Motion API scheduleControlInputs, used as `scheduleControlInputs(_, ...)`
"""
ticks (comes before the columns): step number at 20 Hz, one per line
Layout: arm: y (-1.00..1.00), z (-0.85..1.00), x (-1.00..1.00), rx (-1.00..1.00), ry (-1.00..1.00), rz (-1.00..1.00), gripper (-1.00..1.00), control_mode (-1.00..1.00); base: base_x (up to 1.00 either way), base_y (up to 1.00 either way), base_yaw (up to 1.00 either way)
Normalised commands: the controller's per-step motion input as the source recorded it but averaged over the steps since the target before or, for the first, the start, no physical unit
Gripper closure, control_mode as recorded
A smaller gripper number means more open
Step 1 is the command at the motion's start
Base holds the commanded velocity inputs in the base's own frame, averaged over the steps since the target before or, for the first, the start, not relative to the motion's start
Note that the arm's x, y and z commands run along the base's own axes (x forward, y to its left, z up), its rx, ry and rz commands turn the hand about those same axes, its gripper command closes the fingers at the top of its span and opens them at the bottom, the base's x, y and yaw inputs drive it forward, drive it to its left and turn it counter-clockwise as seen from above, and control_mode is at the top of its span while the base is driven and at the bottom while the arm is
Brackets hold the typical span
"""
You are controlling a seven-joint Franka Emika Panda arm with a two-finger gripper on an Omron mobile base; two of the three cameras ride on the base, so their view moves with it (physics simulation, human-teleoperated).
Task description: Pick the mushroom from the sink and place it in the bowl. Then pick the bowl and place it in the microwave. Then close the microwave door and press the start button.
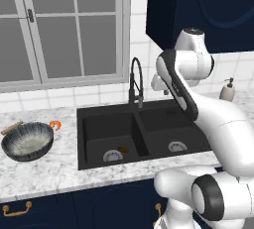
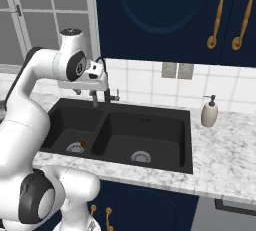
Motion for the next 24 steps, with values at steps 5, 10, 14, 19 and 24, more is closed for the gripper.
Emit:
scheduleControlInputs(5, 0.11, 0.0, -0.31, 0.0, -0.01, 0.03, -1.0, -1.0, 0.0, 0.0, 0.0)
scheduleControlInputs(10, 0.45, -0.01, -0.61, -0.01, -0.06, 0.1, -1.0, -1.0, 0.0, 0.0, 0.0)
scheduleControlInputs(14, 0.62, -0.11, -0.43, -0.04, -0.01, 0.13, -1.0, -1.0, 0.0, 0.0, 0.0)
scheduleControlInputs(19, 0.59, -0.33, -0.07, -0.03, 0.0, 0.08, -1.0, -1.0, 0.0, 0.0, 0.0)
scheduleControlInputs(24, 0.47, -0.54, 0.14, 0.0, 0.05, 0.09, -1.0, -1.0, 0.0, 0.0, 0.0)
